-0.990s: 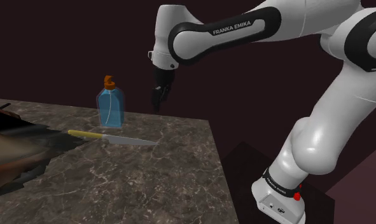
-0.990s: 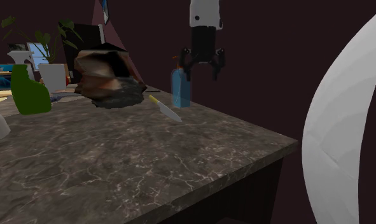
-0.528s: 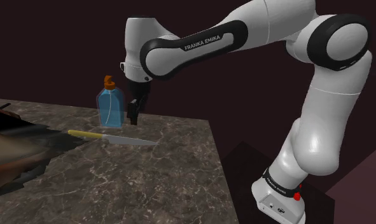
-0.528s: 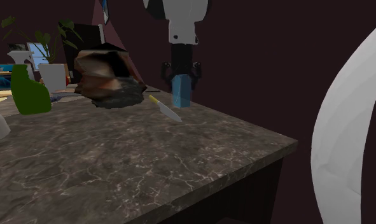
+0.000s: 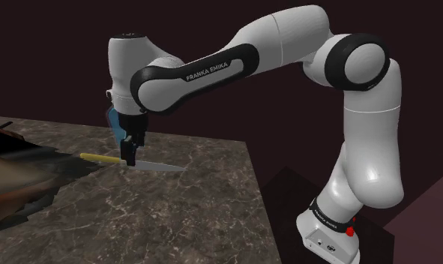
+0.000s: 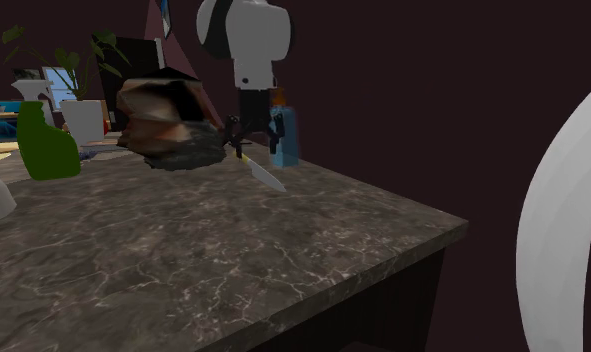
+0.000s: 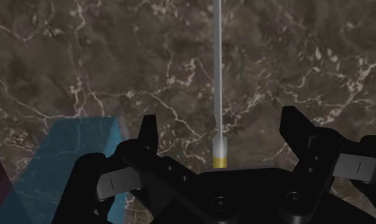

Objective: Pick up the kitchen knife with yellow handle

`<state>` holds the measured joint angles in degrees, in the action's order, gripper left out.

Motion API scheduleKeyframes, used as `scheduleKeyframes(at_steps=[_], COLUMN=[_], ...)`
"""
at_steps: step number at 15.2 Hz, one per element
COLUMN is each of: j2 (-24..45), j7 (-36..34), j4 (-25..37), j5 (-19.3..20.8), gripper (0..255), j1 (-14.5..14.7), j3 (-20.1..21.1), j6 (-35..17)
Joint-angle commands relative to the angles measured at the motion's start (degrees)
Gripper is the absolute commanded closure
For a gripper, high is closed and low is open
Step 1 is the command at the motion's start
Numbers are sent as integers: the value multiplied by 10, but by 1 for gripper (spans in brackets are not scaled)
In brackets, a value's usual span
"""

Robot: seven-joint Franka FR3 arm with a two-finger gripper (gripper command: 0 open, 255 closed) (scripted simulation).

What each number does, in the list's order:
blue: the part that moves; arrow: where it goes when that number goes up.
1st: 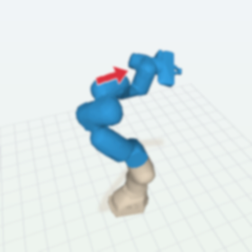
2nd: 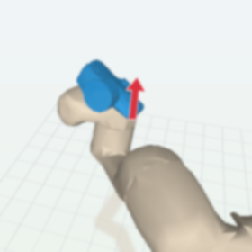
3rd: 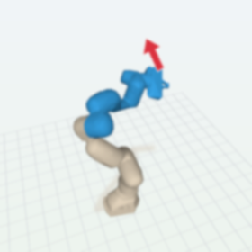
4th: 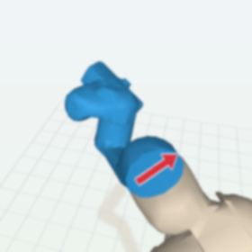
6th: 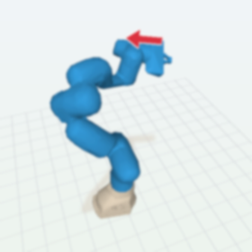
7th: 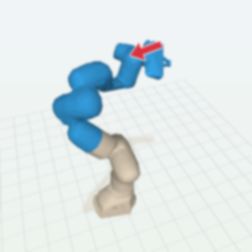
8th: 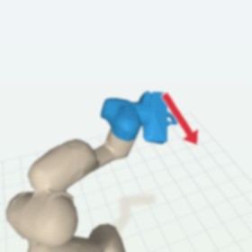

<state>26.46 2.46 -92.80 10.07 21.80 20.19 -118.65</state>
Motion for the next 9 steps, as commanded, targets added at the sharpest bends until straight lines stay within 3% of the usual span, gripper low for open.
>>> scheduleKeyframes(at_steps=[1, 8, 9], j2=[15, 34, 39], j7=[-2, -8, -8], j4=[5, -11, -4], j5=[6, 14, 15], gripper=[0, 0, 255], j1=[6, 8, 9], j3=[-1, -5, -6], j6=[-9, -43, -41])
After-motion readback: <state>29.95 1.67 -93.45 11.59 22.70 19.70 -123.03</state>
